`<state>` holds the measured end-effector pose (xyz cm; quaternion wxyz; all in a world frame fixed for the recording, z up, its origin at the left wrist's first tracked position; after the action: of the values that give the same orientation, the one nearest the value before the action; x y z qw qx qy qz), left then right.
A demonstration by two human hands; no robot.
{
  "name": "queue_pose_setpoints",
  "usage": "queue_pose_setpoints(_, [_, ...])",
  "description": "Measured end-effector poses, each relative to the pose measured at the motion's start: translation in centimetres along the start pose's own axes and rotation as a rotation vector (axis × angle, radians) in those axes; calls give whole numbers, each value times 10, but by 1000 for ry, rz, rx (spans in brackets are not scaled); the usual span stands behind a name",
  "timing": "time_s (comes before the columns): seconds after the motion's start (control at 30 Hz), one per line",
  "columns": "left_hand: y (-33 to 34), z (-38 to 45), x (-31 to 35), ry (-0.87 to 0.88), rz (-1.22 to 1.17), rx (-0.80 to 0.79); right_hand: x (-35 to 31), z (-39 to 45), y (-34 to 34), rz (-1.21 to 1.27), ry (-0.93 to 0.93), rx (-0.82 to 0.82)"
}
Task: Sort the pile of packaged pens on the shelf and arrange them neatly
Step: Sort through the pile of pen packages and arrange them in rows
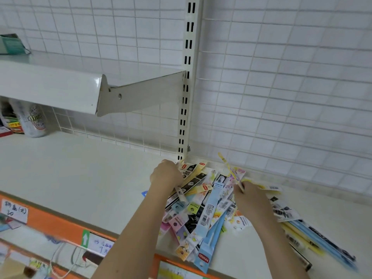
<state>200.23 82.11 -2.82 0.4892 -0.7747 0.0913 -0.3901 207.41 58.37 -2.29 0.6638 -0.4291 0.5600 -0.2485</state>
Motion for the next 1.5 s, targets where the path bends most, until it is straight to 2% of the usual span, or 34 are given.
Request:
queue_pose_setpoints(0.3, [-22, -6, -6, 91, -172, -98, -2, -7, 21, 26, -25, -89])
queue_pose_setpoints(0.5, [-19, -16, 1, 200, -221, -109, -2, -11, 15, 66, -21, -3])
queue_pose_setpoints(0.63, [-1, -27, 7, 275, -46, -47, 5, -14, 3, 156, -5, 93])
queue_pose_setpoints(0.73, [20, -28, 10, 320, 148, -87, 8, -18, -9, 182, 1, 138])
queue_pose_setpoints(0.8, [23, -28, 13, 345, 142, -114, 12, -21, -17, 177, 5, 171])
queue_pose_setpoints(1.0, [-27, -20, 14, 329, -44, 39, 30, -26, -25, 184, 45, 215])
queue_pose_setpoints(1.1, [-38, -10, 8, 290, -101, 35, 29, -28, -22, 157, 16, 192])
queue_pose_setpoints(1.27, [-27, 1, -4, 223, -14, 72, 30, -28, -14, 83, -13, 152])
queue_pose_setpoints(1.5, [5, 6, -8, 179, 77, 10, 36, -32, -13, 104, -6, 146])
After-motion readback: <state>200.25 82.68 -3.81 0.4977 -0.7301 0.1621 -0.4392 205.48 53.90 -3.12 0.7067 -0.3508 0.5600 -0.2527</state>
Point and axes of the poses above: each hand's wrist, its own z-axis towards the middle knuckle, its own y-axis out of the palm, x = y × z, the point moved 9 cm from there along z, towards the middle knuckle, and after that the axes turned 1 degree about -z, right-handed, at the moved point
